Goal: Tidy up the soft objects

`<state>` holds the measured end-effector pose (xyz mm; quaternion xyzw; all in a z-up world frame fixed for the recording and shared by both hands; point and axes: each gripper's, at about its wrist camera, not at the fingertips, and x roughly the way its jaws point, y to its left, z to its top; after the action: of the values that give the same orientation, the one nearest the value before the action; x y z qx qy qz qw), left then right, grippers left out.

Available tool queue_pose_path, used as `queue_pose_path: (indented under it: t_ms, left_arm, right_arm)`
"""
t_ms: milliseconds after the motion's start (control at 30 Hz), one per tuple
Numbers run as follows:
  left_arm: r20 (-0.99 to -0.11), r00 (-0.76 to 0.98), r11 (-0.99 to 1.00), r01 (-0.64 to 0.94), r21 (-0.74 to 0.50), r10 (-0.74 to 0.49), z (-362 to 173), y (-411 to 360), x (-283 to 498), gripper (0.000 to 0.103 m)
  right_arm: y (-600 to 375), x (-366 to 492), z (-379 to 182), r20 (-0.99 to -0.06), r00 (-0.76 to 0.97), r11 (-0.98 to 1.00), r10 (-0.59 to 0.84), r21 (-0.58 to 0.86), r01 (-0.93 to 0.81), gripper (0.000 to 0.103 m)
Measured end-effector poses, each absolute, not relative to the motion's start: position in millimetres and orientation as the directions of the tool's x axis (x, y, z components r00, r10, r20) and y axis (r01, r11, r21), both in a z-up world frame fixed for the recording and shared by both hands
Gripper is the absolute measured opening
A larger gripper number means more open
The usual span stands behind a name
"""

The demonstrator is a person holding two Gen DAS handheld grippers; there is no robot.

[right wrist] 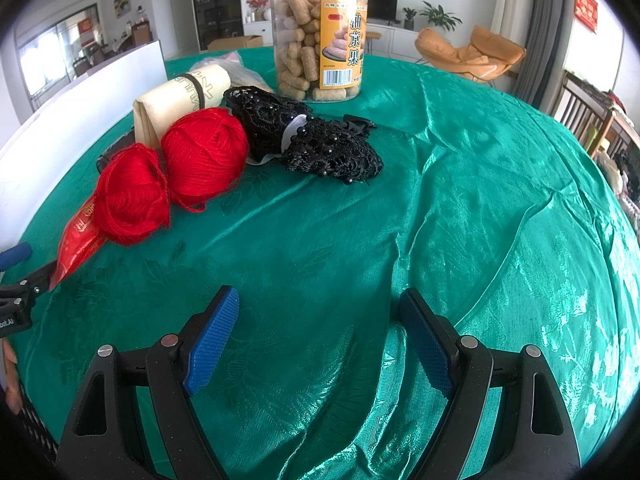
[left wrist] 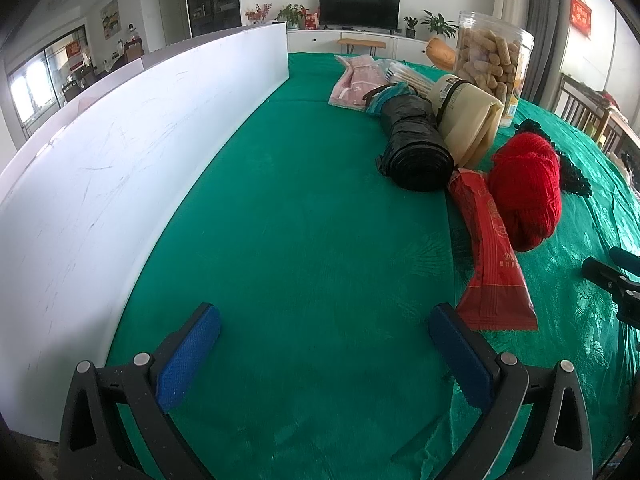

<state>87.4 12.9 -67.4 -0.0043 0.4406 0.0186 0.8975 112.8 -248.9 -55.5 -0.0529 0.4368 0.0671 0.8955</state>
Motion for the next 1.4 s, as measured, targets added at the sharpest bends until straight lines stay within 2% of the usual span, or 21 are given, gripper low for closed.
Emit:
queue_pose_path:
  t_ms: [400, 467, 633, 767, 867, 1033, 1200, 1233, 1267, 1300, 1333, 1400]
  left_arm:
    - [-0.805, 0.593, 1.000, -0.024, -0.019, -0.001, -65.1, 16.4, 89.2, 0.103]
    - [-0.805, 0.592, 0.997, -0.031, -0.077, -0.044, -62.1, 23.5, 88.7, 0.103]
    - [-0.754, 0.615, 0.937, -0.070, -0.343, -0.230, -53.3, 57.6, 85.4, 0.103]
    - [-0.707, 0.631, 0.904, -0.020, -0.426, -0.319, -44.0, 56.7, 83.8, 0.103]
    - [-0.677, 0.638, 0.912, 0.103, -0.397, -0.367, -28.9, 33.8, 82.2, 0.103]
    - [-0.767, 0.566, 0.953, 0.204, -0.224, -0.302, -28.7, -9.3, 106.1, 0.102]
    - [-0.840, 0.486, 0.965, 0.216, -0.152, -0.241, -46.6, -25.0, 138.1, 0.075]
    - [-0.837, 0.500, 0.966, 0.226, -0.122, -0.223, -46.5, -27.9, 139.4, 0.074]
    - [-0.844, 0.494, 0.965, 0.243, -0.096, -0.209, -48.2, -32.3, 141.3, 0.068]
    - [-0.845, 0.500, 0.965, 0.253, -0.069, -0.191, -48.2, -35.5, 141.3, 0.045]
    - [-0.844, 0.505, 0.964, 0.261, -0.048, -0.179, -47.5, -38.1, 141.5, 0.030]
    - [-0.850, 0.493, 0.967, 0.245, -0.068, -0.184, -47.9, -34.8, 139.7, 0.025]
  right_arm:
    - [-248.9, 113.0, -55.7, -0.789, 0.609, 0.985, 0.074, -0.036, -0.166, 0.084]
    - [-248.9, 113.0, -55.7, -0.789, 0.609, 0.985, 0.074, -0.036, -0.166, 0.084]
    - [-249.0, 113.1, -55.7, -0.789, 0.609, 0.985, 0.075, -0.035, -0.166, 0.084]
    - [-248.9, 113.2, -55.7, -0.790, 0.609, 0.985, 0.074, -0.036, -0.166, 0.084]
    - [-249.0, 113.2, -55.7, -0.790, 0.609, 0.985, 0.074, -0.036, -0.166, 0.084]
    - [-249.1, 113.1, -55.7, -0.790, 0.609, 0.985, 0.075, -0.035, -0.166, 0.084]
    - [-249.1, 113.1, -55.7, -0.789, 0.609, 0.985, 0.075, -0.035, -0.167, 0.084]
    - [-249.0, 113.3, -55.8, -0.789, 0.609, 0.985, 0.075, -0.035, -0.167, 0.084]
    - [-249.1, 113.2, -55.8, -0.789, 0.609, 0.985, 0.075, -0.035, -0.167, 0.084]
    - [-249.1, 113.1, -55.7, -0.789, 0.609, 0.985, 0.075, -0.034, -0.167, 0.084]
    - [-249.1, 113.2, -55.8, -0.789, 0.609, 0.985, 0.075, -0.034, -0.167, 0.084]
    - [-249.2, 113.3, -55.7, -0.789, 0.609, 0.985, 0.076, -0.034, -0.167, 0.084]
